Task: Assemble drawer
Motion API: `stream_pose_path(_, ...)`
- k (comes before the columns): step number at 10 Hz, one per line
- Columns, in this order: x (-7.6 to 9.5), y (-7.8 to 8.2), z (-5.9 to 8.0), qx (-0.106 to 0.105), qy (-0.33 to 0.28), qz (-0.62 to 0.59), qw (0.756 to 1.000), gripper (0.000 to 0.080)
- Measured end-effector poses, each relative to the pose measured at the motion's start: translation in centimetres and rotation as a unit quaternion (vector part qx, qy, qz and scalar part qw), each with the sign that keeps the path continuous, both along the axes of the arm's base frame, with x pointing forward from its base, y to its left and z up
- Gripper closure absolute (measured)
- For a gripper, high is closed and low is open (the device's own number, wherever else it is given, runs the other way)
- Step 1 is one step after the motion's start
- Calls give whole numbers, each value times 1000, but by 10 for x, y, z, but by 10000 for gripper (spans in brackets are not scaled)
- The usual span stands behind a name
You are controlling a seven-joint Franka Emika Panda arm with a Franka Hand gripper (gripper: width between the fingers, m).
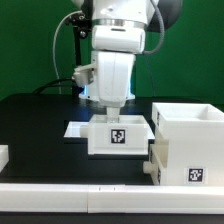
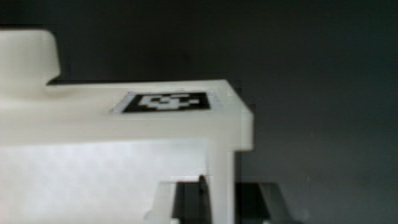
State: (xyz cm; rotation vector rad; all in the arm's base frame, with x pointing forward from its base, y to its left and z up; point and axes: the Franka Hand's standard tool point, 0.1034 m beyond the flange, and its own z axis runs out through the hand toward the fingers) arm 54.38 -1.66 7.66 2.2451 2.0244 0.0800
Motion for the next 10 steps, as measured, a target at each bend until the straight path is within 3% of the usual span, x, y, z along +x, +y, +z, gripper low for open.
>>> stream_pose_path(1, 1, 6, -1, 2, -7, 6, 1000, 760)
stream_pose_path(7, 1, 6, -2, 2, -10, 1, 1000, 760)
stream_pose_path(10, 6, 20, 0, 16, -73, -17, 997, 760)
